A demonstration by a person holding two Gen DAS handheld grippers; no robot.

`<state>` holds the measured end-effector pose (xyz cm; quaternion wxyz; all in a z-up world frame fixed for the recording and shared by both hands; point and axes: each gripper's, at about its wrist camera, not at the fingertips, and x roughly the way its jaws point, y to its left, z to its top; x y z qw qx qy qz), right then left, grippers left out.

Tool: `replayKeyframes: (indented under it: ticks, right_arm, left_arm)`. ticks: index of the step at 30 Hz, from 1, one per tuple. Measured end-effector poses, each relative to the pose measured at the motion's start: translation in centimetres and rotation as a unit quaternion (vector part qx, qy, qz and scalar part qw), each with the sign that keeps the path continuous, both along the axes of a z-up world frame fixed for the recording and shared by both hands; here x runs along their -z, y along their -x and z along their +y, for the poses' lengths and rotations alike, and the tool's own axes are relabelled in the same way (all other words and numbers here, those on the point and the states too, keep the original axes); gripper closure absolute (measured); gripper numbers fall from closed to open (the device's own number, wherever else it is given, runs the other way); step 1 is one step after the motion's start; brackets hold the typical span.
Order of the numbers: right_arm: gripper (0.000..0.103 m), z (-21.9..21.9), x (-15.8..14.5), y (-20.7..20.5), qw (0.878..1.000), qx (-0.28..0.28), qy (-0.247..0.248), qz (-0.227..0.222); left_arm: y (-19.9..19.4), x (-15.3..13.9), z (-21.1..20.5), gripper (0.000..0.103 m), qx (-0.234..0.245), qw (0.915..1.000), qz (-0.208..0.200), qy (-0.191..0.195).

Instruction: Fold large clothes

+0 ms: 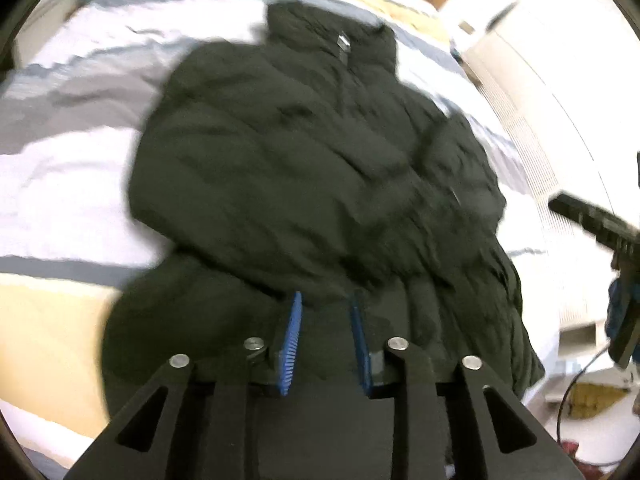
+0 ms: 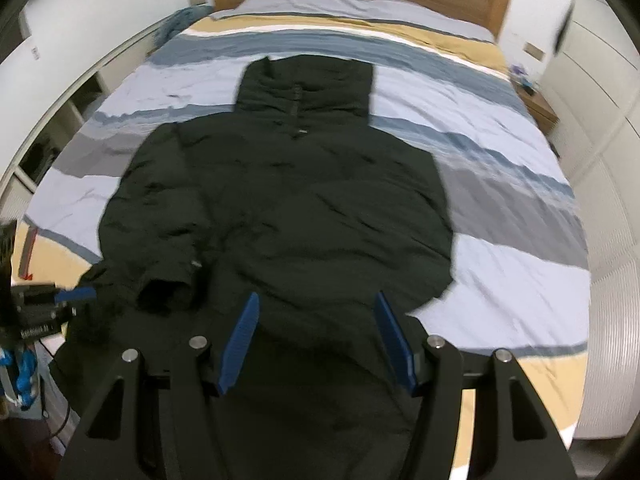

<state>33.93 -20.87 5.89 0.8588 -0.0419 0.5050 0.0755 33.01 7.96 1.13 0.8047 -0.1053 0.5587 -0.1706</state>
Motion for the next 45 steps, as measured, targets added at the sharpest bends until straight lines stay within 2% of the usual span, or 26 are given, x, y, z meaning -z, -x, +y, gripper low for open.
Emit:
replayKeyframes:
  ticks: [1,5,7,8,13,15,17,19,21,24,27,31,33,37,39,42,45]
  right_arm:
    - [0.044,0.9,0.1,-0.4,1.000,-0.008,-0.002,-0.001]
    - [0.044,5.8,0.8,-1.9,0.999,-0.043,-0.003,-0.005]
    - [0.044,8.1,1.6,-2.7,0.998,-0.055,-0.004,-0.003]
    - [0.044,9.1,2.3,-3.1,0.998,-0.056,-0.004,0.000]
    - [0.044,11.8,5.4,-4.3,0.998,-0.055,0.008,0.018]
    - [0.044,12.4,7.0,-4.4,0.997,-0.065,0.015,0.025]
    - [0.044,12.4,8.5,-4.3,0.996,-0.077,0.015,0.034]
    - [0.044,12.0,10.3,-4.0,0.995,-0.090,0.013,0.047]
    - [0.044,10.8,12.0,-3.5,0.994,-0.095,-0.001,0.062]
    - [0.044,8.8,12.7,-2.8,0.992,-0.105,-0.028,0.070]
    - [0.044,6.7,11.6,-2.6,0.988,-0.125,-0.046,0.074]
    - [0.044,2.5,7.9,-4.6,0.989,-0.126,-0.062,0.042]
    - [0.036,-0.7,6.2,-7.9,0.992,-0.105,-0.069,0.016]
    - [0.031,-5.8,4.7,-16.3,0.995,-0.061,-0.076,-0.024]
    - [0.030,-7.9,4.7,-21.2,0.995,-0.038,-0.081,-0.043]
    - [0.029,-10.7,5.3,-29.0,0.992,-0.004,-0.107,-0.060]
    - [0.028,-12.2,6.7,-35.6,0.988,0.023,-0.144,-0.052]
  left_arm:
    - [-0.5,-0.2,0.8,0.066,-0.008,0.9999,-0.008,-0.002]
    - [-4.5,-0.6,4.1,0.057,-0.040,0.9981,-0.040,-0.024]
    - [-6.4,-0.2,5.0,0.049,-0.048,0.9975,-0.045,-0.027]
    - [-7.7,0.3,5.3,0.047,-0.051,0.9974,-0.044,-0.027]
    - [-11.4,3.1,4.0,0.039,-0.040,0.9975,-0.042,-0.040]
    - [-11.8,4.3,3.5,0.039,-0.036,0.9975,-0.034,-0.050]
    - [-11.6,6.1,2.7,0.038,-0.039,0.9971,-0.023,-0.061]
    - [-10.9,6.9,2.3,0.037,-0.042,0.9962,-0.030,-0.069]
    - [-10.2,7.1,2.2,0.036,-0.048,0.9953,-0.037,-0.076]
    - [-9.3,6.8,1.9,0.036,-0.048,0.9945,-0.023,-0.091]
    - [-9.2,5.1,2.5,0.029,-0.070,0.9939,-0.021,-0.082]
    - [-12.4,1.0,2.7,0.012,-0.083,0.9923,-0.061,-0.068]
    - [-15.6,-0.3,2.8,0.007,-0.084,0.9925,-0.071,-0.054]
    - [-23.6,-1.5,2.8,0.004,-0.092,0.9920,-0.082,-0.030]
    - [-27.9,-1.5,2.2,0.003,-0.092,0.9909,-0.090,-0.039]
    - [-35.2,0.0,1.0,0.003,-0.092,0.9924,-0.081,-0.014]
    - [-40.2,2.0,0.1,0.003,-0.105,0.9919,-0.072,-0.002]
